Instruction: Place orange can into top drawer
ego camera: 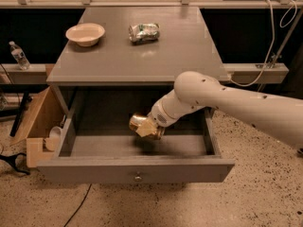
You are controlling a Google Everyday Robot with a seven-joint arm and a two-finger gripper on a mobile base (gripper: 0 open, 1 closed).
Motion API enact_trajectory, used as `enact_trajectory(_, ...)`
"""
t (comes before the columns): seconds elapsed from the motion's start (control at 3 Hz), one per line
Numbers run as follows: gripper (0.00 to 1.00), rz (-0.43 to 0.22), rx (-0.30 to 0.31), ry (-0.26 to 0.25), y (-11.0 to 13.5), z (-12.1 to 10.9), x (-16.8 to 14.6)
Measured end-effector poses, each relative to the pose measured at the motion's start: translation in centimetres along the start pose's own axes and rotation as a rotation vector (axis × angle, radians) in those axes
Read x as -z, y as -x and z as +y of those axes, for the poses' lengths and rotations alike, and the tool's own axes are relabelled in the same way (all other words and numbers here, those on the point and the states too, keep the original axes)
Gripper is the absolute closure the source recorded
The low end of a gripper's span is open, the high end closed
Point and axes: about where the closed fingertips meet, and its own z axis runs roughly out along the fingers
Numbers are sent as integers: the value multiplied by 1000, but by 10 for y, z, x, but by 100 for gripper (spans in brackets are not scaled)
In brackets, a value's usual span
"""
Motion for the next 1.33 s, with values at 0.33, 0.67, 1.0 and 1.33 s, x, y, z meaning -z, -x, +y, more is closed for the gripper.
enact_trajectory(0.33,81,-11,-69,-38,-14,-14,-16)
enact_trajectory(0.67,57,-22,-124,-69,-28,-23,-15)
enact_trajectory(1.0,36,-32,-155,-88,-39,-28,-8)
enact_trajectory(1.33,5,-44,-180,-89,-48,-32,2)
